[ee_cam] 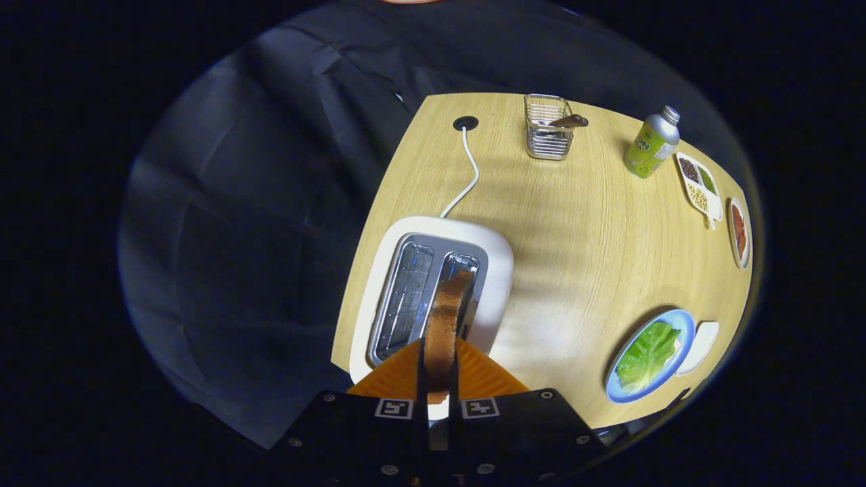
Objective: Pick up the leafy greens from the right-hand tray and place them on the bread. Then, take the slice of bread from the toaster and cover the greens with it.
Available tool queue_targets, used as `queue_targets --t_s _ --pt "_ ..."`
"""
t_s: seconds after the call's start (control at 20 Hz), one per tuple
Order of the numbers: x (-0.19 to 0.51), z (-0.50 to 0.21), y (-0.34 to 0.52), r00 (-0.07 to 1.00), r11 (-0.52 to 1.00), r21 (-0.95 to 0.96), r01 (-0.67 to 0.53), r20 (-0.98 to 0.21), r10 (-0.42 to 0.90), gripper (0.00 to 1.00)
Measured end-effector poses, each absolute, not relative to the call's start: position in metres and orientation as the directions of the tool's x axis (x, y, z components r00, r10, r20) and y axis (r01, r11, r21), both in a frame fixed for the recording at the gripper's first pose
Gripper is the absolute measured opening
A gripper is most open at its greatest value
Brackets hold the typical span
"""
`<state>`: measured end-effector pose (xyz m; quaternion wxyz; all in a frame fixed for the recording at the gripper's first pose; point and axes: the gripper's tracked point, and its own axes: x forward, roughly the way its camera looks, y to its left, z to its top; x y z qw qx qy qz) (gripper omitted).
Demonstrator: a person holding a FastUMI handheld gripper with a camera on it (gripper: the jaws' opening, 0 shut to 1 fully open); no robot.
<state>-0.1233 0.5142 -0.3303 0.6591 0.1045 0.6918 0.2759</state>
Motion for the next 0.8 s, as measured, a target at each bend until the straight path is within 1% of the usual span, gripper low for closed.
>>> queue_targets --t_s 0.3,0.55,0.8 --pt "-0.111 -0.297 0.492 -0.035 0.757 0.621 -0.204 -0.777 0.629 0.11" --pt "-0.104 -0.277 0.443 0.032 0.695 0.701 -0.159 -0.700 0.714 0.11" --pt "-0.091 -0.273 0.380 0.109 0.667 0.738 -0.101 -0.658 0.745 0.11"
